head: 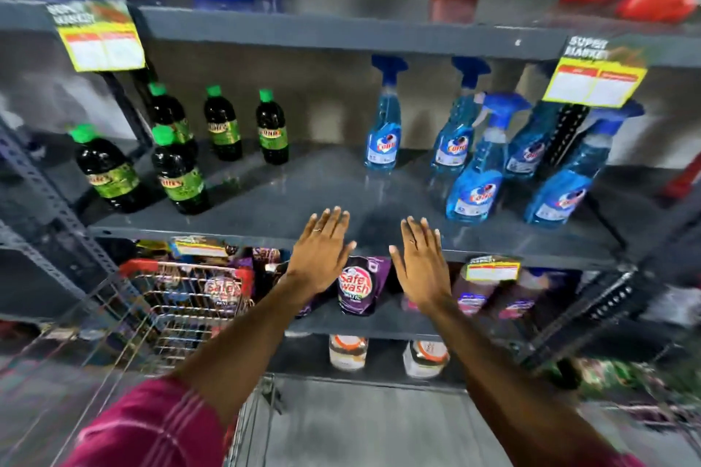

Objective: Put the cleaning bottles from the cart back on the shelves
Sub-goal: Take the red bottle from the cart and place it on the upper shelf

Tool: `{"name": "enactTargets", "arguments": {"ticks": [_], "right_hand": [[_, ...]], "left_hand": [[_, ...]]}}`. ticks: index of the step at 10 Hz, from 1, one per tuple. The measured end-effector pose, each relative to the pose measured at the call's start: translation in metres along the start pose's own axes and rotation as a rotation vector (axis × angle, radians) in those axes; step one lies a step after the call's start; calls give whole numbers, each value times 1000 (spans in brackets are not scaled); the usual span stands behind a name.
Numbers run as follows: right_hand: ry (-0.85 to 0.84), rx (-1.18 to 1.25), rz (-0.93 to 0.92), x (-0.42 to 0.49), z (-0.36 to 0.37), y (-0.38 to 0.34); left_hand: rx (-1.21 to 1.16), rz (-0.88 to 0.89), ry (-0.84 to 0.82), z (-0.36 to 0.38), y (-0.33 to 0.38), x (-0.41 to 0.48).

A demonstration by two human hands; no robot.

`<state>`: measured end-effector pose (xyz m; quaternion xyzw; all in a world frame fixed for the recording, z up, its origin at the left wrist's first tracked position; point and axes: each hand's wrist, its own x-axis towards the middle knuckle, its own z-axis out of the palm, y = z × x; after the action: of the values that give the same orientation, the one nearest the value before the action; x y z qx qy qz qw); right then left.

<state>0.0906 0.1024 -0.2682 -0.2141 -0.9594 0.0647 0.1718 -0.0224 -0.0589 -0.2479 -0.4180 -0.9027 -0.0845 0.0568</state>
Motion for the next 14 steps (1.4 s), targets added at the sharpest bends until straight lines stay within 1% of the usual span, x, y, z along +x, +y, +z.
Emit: {"name": "enactTargets", "arguments": {"ticks": [1,2,3,4,5,6,7,8,9,10,11,12,13,14], "right_hand": [[-166,-23,21,-3,11,11],[-171,-11,0,-2,14,12],[-125,72,-112,6,17,-11],[-124,214,-284,11,22,-59],[-140,347,-504,5,40,-127],[-262,405,-734,-7,64,-193],[-498,471,-834,-28,99,-264],[-862,377,-838,-57,140,-327],[-1084,250,-794,-84,195,-373],[-1233,156,-650,-107,254,-393],[-1288,60,-516,-119,292,-395],[-1286,43,-346,-127,345,-387],[-1316,108,-239,-130,376,-377],[-1370,90,-144,-131,386,-377]], "left_hand": [[-54,-64,-84,9,8,0],[-61,-89,-126,10,7,-7],[-141,-215,-60,5,-1,-29],[-235,-365,120,1,-21,-66],[-209,-529,320,2,-57,-125],[-363,-825,376,16,-91,-192],[-622,-1254,315,54,-134,-263],[-880,-1536,233,97,-156,-324],[-1009,-1668,215,131,-170,-350],[-1200,-1748,231,171,-190,-355],[-1333,-1814,257,197,-206,-347],[-1471,-1887,254,222,-225,-334],[-1554,-1895,208,246,-234,-329],[-1581,-1919,213,264,-235,-329]]}}
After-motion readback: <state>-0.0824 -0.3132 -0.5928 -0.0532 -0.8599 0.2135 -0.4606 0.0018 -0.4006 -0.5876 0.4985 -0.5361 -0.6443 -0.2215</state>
